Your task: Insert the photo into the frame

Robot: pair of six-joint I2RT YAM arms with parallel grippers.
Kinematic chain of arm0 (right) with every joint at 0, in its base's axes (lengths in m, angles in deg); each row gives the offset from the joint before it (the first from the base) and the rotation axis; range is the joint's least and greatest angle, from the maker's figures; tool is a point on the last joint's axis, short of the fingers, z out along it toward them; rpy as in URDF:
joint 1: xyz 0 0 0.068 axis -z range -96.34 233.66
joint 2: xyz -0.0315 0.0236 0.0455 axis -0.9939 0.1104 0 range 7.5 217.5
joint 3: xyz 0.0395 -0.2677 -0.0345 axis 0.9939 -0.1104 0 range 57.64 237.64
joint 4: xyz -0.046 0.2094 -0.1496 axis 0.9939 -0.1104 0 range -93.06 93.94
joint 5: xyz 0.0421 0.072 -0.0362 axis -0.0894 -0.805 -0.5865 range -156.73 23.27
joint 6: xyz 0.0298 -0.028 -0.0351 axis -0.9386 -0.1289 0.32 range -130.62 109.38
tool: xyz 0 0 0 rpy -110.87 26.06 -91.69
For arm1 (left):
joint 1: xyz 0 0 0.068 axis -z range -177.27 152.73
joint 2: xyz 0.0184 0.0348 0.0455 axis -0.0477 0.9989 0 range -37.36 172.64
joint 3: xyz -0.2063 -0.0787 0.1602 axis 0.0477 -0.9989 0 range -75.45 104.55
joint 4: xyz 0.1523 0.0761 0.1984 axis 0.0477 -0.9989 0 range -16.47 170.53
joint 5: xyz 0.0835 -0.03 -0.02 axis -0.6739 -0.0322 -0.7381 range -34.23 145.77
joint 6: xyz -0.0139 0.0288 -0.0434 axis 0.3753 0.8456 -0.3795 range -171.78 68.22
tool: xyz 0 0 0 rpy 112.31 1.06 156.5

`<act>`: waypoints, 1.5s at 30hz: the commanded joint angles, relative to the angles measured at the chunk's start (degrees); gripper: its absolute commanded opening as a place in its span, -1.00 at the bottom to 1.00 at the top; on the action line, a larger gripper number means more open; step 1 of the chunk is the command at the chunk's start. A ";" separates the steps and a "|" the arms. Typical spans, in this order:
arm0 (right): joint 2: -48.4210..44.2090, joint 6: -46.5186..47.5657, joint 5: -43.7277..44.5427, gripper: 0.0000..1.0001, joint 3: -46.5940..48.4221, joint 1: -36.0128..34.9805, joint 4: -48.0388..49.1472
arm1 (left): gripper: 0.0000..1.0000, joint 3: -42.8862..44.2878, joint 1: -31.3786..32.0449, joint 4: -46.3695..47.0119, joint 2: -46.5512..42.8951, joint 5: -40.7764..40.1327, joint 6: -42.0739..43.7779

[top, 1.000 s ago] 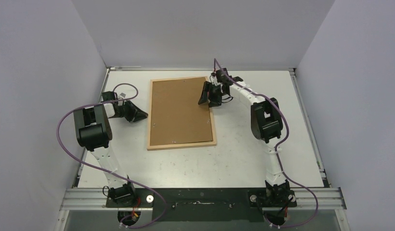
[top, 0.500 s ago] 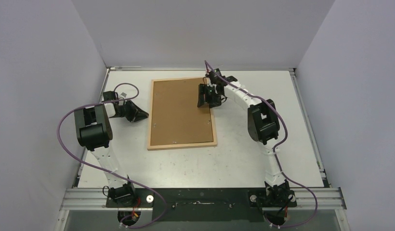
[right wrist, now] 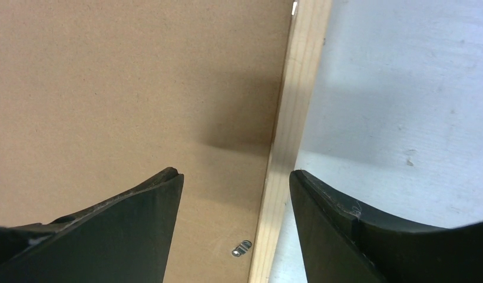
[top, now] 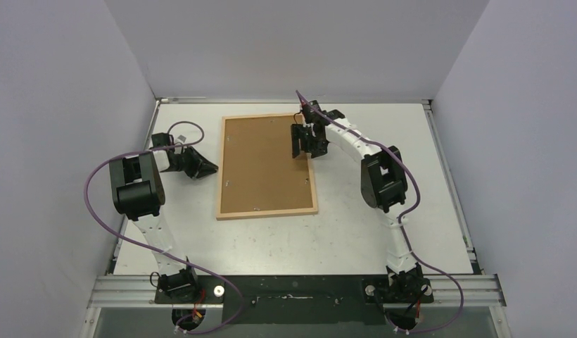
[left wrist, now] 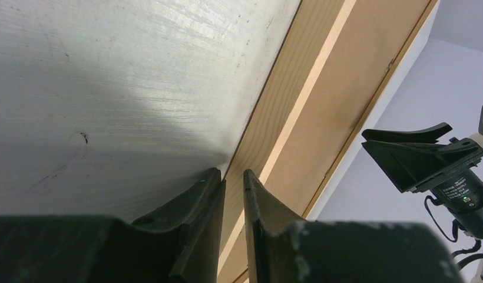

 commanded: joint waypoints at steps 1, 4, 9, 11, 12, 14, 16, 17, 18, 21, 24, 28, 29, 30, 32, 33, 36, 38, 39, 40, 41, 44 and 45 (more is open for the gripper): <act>-4.89 1.41 3.02 0.35 2.89 -0.05 -1.52 | -0.62 1.54 0.77 -2.42 1.00 -2.90 1.89; -6.36 2.02 3.86 0.35 2.35 0.02 -1.18 | -0.58 2.13 0.78 -3.23 0.84 -3.25 1.97; -9.42 2.21 4.00 0.35 -1.15 0.97 1.38 | -0.47 4.02 0.71 -6.46 -0.03 -4.45 4.09; -10.28 2.21 3.57 0.36 -3.04 1.56 2.54 | -0.37 5.40 0.76 -8.72 -0.43 -5.70 6.16; -10.57 2.16 3.23 0.36 -3.88 1.85 2.95 | -0.32 5.99 0.77 -9.63 -0.51 -6.16 7.57; -10.67 2.21 2.77 0.37 -5.14 2.42 3.00 | -0.22 7.08 0.85 -10.90 -0.54 -6.56 9.03; -10.95 2.00 2.02 0.38 -6.66 2.99 3.62 | -0.13 7.62 0.98 -11.46 -0.33 -6.23 9.88; -11.11 1.83 1.47 0.41 -7.55 3.31 4.14 | -0.08 7.71 1.09 -11.50 -0.18 -6.13 10.08; -11.17 1.66 0.81 0.45 -8.41 3.56 4.62 | -0.05 7.84 1.36 -11.39 -0.14 -6.31 10.33; -10.62 1.53 -0.81 0.48 -9.54 4.21 5.11 | 0.03 8.08 2.11 -11.05 -0.26 -7.49 10.70; -9.64 1.19 -3.39 0.48 -9.86 4.63 5.17 | 0.04 8.88 2.97 -11.11 -0.38 -8.74 10.72; -8.95 0.25 -7.02 0.48 -11.21 4.61 6.39 | -0.08 8.85 3.75 -10.61 -0.50 -7.96 7.73; -8.90 -0.18 -7.74 0.48 -11.63 4.63 6.73 | -0.11 8.38 3.76 -9.97 -0.69 -6.85 6.97; -8.69 -0.53 -8.18 0.48 -12.00 4.63 6.87 | -0.13 7.73 3.83 -9.03 -1.06 -6.11 6.06; -8.39 -1.28 -8.47 0.48 -12.69 4.61 7.21 | -0.14 5.75 4.08 -6.90 -1.97 -5.77 4.75; -8.51 -1.89 -8.59 0.48 -13.35 4.61 7.91 | -0.15 5.20 4.23 -6.42 -2.24 -5.70 4.55; -9.08 -2.65 -9.30 0.49 -15.33 4.52 10.02 | -0.20 4.63 4.60 -6.77 -1.80 -5.29 4.52; -8.90 -2.59 -9.94 0.49 -15.41 4.52 9.88 | -0.26 4.05 5.00 -6.88 -1.77 -4.80 4.61; -8.85 -2.52 -10.13 0.49 -15.46 4.52 9.80 | -0.28 3.66 5.19 -6.77 -2.01 -4.61 4.63; -8.89 -2.47 -10.25 0.49 -15.76 4.52 9.74 | -0.30 3.38 5.38 -6.50 -2.28 -4.44 4.53; -8.94 -2.42 -10.51 0.49 -15.98 4.48 9.76 | -0.31 3.02 5.54 -6.29 -2.51 -4.15 4.29; -9.56 -2.80 -11.98 0.48 -17.53 4.45 10.45 | -0.35 2.75 5.69 -5.72 -2.83 -1.41 2.85; -10.01 -3.23 -12.72 0.48 -18.42 4.45 11.32 | -0.36 2.87 5.76 -5.76 -3.01 -0.90 2.39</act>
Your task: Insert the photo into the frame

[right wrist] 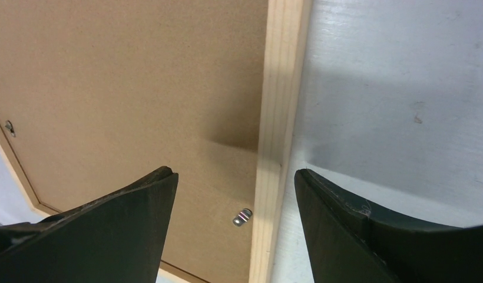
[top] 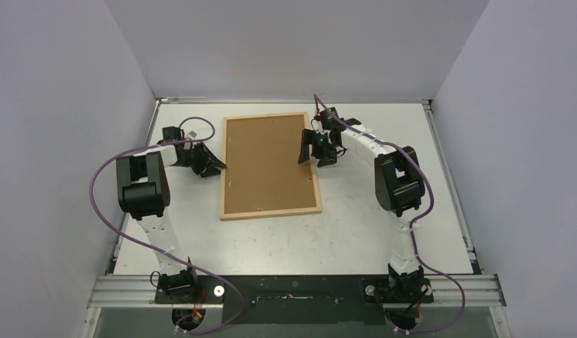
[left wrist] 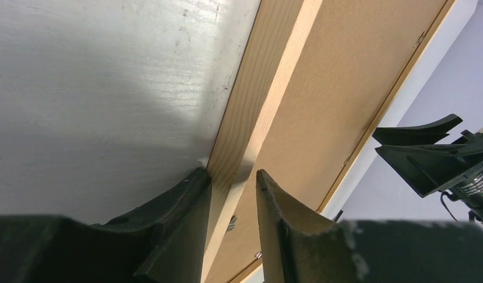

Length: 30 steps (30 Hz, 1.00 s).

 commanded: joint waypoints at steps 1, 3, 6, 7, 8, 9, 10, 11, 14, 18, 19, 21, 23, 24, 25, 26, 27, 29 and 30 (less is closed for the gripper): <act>-2.26 -1.69 -3.28 0.48 -3.02 -0.39 4.17 | -0.36 -0.73 1.08 1.01 -2.41 3.16 -1.65; -3.19 -2.31 -3.92 0.48 -4.64 -0.38 5.35 | -0.37 -0.72 1.34 0.80 -3.13 3.24 -1.82; -4.12 -2.54 -4.05 0.47 -6.54 -0.33 5.64 | -0.38 -1.07 1.77 0.35 -3.82 3.49 -1.74; -4.55 -2.63 -4.04 0.47 -7.31 -0.43 5.73 | -0.38 -1.33 1.99 0.10 -4.04 3.57 -1.68; -5.15 -2.64 -3.94 0.47 -8.28 -0.53 5.98 | -0.38 -1.68 2.22 -0.01 -4.27 3.68 -1.66; -5.84 -2.66 -3.80 0.47 -9.21 -0.64 6.22 | -0.38 -2.10 2.45 -0.12 -4.56 3.61 -1.65; -6.53 -2.74 -3.54 0.46 -10.03 -0.76 6.26 | -0.38 -2.57 2.69 -0.21 -4.97 3.48 -1.62; -7.33 -2.80 -3.08 0.46 -10.85 -0.92 6.35 | -0.39 -3.06 3.00 -0.28 -5.44 3.28 -1.65; -9.61 -2.92 -0.98 0.46 -12.80 -1.41 6.16 | -0.40 -4.62 3.47 -0.64 -7.28 2.02 -1.56; -11.33 -2.17 2.80 0.46 -12.91 -2.08 4.28 | -0.40 -6.17 3.78 -1.29 -9.19 -0.67 -1.48; -11.60 -1.71 4.31 0.46 -12.63 -2.26 3.54 | -0.38 -6.37 3.83 -1.35 -9.54 -1.23 -1.43; -11.81 -0.68 7.65 0.47 -12.18 -2.43 2.13 | -0.29 -6.36 3.91 -2.01 -10.11 -3.12 -0.68; -12.51 0.22 11.16 0.49 -12.12 -2.45 1.88 | -0.17 -5.24 3.92 -4.20 -10.20 -6.36 0.95; -13.14 0.42 12.59 0.50 -12.41 -2.44 2.26 | -0.11 -4.50 3.92 -5.23 -9.93 -7.25 1.96; -13.79 0.75 13.39 0.51 -12.57 -2.44 2.68 | -0.05 -3.53 3.96 -6.36 -9.66 -7.85 2.97; -14.25 0.94 13.99 0.51 -12.65 -2.44 2.83 | 0.00 -2.63 4.04 -7.30 -9.35 -8.25 3.97; -14.53 1.10 14.39 0.51 -12.63 -2.46 2.76 | 0.06 -1.81 4.20 -8.11 -9.04 -8.65 4.97; -14.77 1.28 14.18 0.51 -12.72 -2.58 2.18 | 0.18 -0.61 4.71 -9.53 -8.36 -9.49 6.53; -14.83 1.30 14.08 0.51 -13.00 -2.75 1.97 | 0.19 -0.14 5.08 -10.25 -7.89 -9.81 7.21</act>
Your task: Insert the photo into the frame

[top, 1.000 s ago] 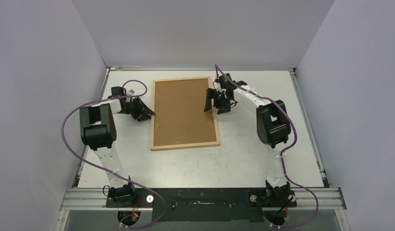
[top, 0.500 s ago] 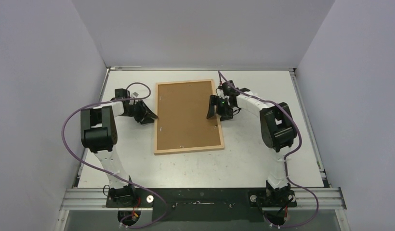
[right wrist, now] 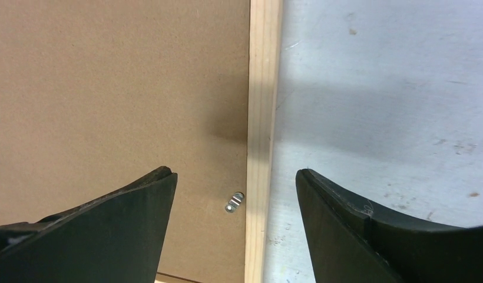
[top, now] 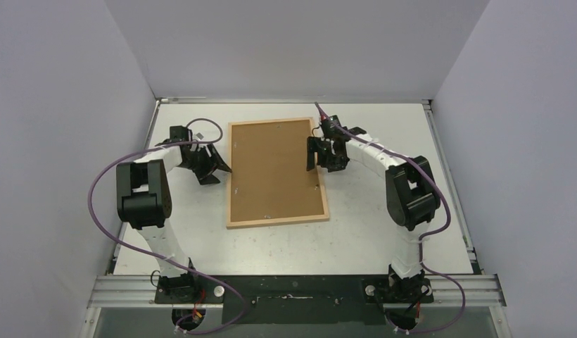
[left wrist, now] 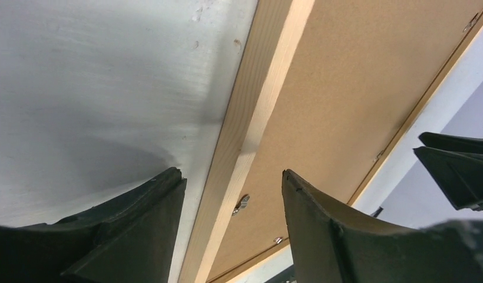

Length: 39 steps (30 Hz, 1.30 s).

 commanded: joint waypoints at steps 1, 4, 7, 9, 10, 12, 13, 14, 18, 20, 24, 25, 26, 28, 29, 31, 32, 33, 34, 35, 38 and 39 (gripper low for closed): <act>-4.18 1.26 3.71 0.51 -0.15 -0.41 -0.60 | 0.20 4.55 1.20 -4.27 0.46 -2.66 5.08; -4.77 0.93 4.54 0.48 -1.63 -1.25 -0.87 | 0.18 3.92 2.01 -3.06 1.32 -1.88 5.18; -5.13 0.62 6.00 0.45 -2.24 -2.27 -1.56 | 0.11 3.56 2.60 -2.09 2.11 -1.96 4.42; -5.17 0.35 7.05 0.45 -2.38 -3.05 -2.00 | 0.07 4.09 2.92 -2.20 2.68 -2.30 4.27; -5.06 0.19 7.65 0.45 -2.45 -3.40 -2.12 | 0.03 4.37 3.08 -2.41 2.99 -2.60 4.21; -4.65 0.00 8.36 0.43 -2.28 -3.81 -2.57 | -0.07 5.06 3.04 -3.20 3.59 -3.04 4.38; -4.35 -0.27 8.71 0.40 -2.11 -3.99 -2.82 | -0.10 5.41 3.04 -3.84 4.02 -3.09 4.43; -4.32 -0.40 9.07 0.37 -2.04 -4.15 -2.84 | -0.12 5.62 3.05 -4.15 4.32 -2.96 4.56; -4.07 -0.59 9.91 0.26 -1.88 -4.79 -3.34 | -0.16 5.14 3.19 -3.98 4.54 -2.71 4.50; -3.86 -0.51 11.01 0.22 -1.77 -4.95 -3.87 | -0.17 4.88 3.17 -3.94 4.43 -3.20 4.34; -3.22 -0.50 11.75 0.15 -1.95 -5.17 -4.68 | -0.21 4.31 3.19 -3.52 4.24 -3.35 4.02; -3.13 -0.44 11.91 0.13 -2.08 -5.18 -4.66 | -0.22 4.23 3.15 -3.55 4.28 -3.36 4.05; -3.02 -0.47 11.92 0.11 -2.19 -5.26 -4.48 | -0.23 4.20 3.19 -3.51 4.32 -3.32 4.07; -2.78 -0.50 11.77 0.06 -2.24 -5.27 -4.03 | -0.26 4.12 3.18 -3.54 4.49 -3.19 3.97; -2.64 -0.50 11.68 0.04 -2.24 -5.27 -3.90 | -0.27 4.06 3.19 -3.46 4.50 -3.14 3.99; -2.38 -0.50 11.59 0.02 -2.13 -5.32 -3.51 | -0.28 3.95 3.19 -3.41 4.54 -3.11 3.91; -2.19 -0.50 11.58 0.02 -2.20 -5.35 -3.25 | -0.28 3.98 3.19 -3.39 4.58 -3.10 3.90; -2.01 -0.50 11.32 0.02 -2.18 -5.43 -3.13 | -0.28 3.94 3.18 -3.31 4.57 -3.02 3.88; -1.78 -0.50 11.24 0.02 -2.06 -5.46 -3.15 | -0.28 3.89 3.17 -3.25 4.63 -2.87 3.90; -1.55 -0.50 11.27 0.01 -1.97 -5.52 -3.24 | -0.28 3.86 3.14 -3.24 4.67 -2.74 3.88; -1.20 -0.21 11.54 0.01 -2.24 -5.66 -3.25 | -0.28 3.85 3.19 -3.22 4.76 -2.57 3.88; -1.10 0.02 11.58 0.01 -2.30 -5.70 -3.26 | -0.28 3.79 3.11 -3.23 4.84 -2.57 3.92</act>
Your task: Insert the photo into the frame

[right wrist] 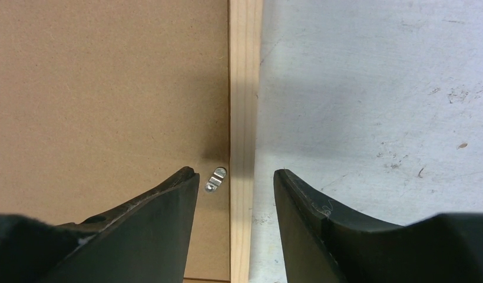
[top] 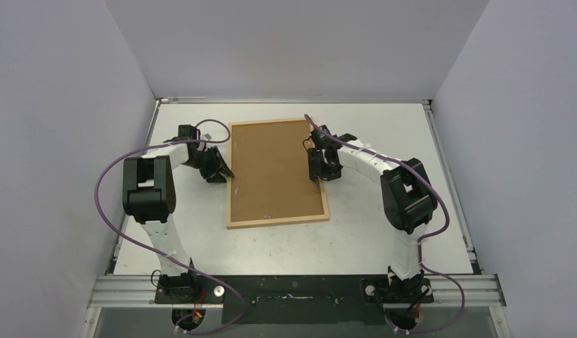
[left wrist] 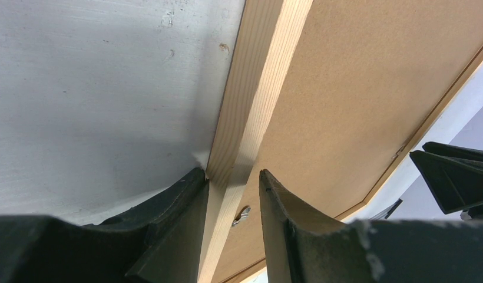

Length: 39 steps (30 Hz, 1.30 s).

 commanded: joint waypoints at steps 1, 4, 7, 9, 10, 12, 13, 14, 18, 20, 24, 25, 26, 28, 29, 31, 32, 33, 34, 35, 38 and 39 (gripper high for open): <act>0.71 0.35 1.66 0.02 0.31 -0.76 0.47 | -0.28 -0.26 0.22 0.19 1.24 -0.43 0.70; 2.15 1.77 2.52 0.06 1.33 -0.97 -1.35 | -0.28 -0.48 0.24 0.58 1.33 -0.30 0.36; 2.53 2.44 3.21 0.06 1.50 -1.07 -1.91 | -0.28 -0.74 0.23 1.05 1.46 -0.05 -0.09; 2.66 2.55 3.53 0.05 1.52 -1.06 -1.95 | -0.29 -0.73 0.23 1.14 1.51 0.01 -0.09; 2.69 2.55 3.65 0.02 1.54 -1.04 -1.98 | -0.28 -0.70 0.20 1.13 1.50 0.01 -0.12; 3.19 2.64 3.68 -0.02 1.71 -1.15 -2.25 | -0.28 -0.67 0.24 1.14 1.51 0.01 -0.05; 3.34 2.56 3.72 -0.04 1.72 -1.12 -2.19 | -0.28 -0.66 0.22 1.08 1.43 0.01 0.04; 3.39 2.49 3.76 -0.06 1.72 -1.16 -2.32 | -0.28 -0.66 0.24 1.01 1.42 -0.05 0.12; 3.14 2.44 3.99 -0.09 1.71 -1.25 -2.36 | -0.28 -0.58 0.20 0.89 1.29 -0.07 0.14; 2.88 2.46 3.96 -0.10 1.76 -1.24 -2.36 | -0.28 -0.57 0.24 0.97 1.25 0.01 0.10; 2.53 2.56 3.44 -0.11 1.63 -1.16 -2.29 | -0.28 -0.56 0.29 1.14 1.25 0.35 -0.16; 2.40 2.55 3.30 -0.12 1.56 -1.16 -2.20 | -0.28 -0.57 0.32 1.31 1.25 0.46 -0.21; 2.36 2.43 3.18 -0.14 1.61 -1.16 -2.16 | -0.28 -0.56 0.43 1.32 1.31 0.59 -0.28; 2.36 2.28 2.90 -0.17 1.54 -1.16 -2.00 | -0.29 -0.64 0.53 1.38 1.32 0.74 -0.41; 2.40 2.29 2.58 -0.20 1.65 -1.12 -2.07 | -0.29 -0.64 0.55 1.47 1.40 0.84 -0.51; 2.40 2.29 2.12 -0.24 1.73 -1.05 -2.15 | -0.29 -0.72 0.68 1.57 1.42 0.89 -0.76; 2.36 2.29 1.84 -0.26 1.72 -1.07 -2.11 | -0.29 -0.82 0.68 1.66 1.42 0.89 -0.81; 2.33 2.33 1.69 -0.29 1.76 -1.07 -2.02 | -0.30 -0.84 0.68 1.69 1.41 0.93 -0.89; 2.27 2.37 1.66 -0.31 1.72 -1.06 -2.14 | -0.29 -0.86 0.75 1.82 1.40 0.97 -0.93; 2.06 2.35 1.57 -0.31 1.64 -1.07 -2.14 | -0.29 -0.90 0.74 1.84 1.49 1.02 -0.98; 1.77 2.46 0.91 -0.33 1.42 -0.91 -1.84 | -0.30 -0.76 0.85 1.85 1.68 1.17 -1.03; 1.70 2.46 0.65 -0.33 1.25 -0.85 -1.61 | -0.30 -0.74 0.90 1.79 1.71 1.15 -1.07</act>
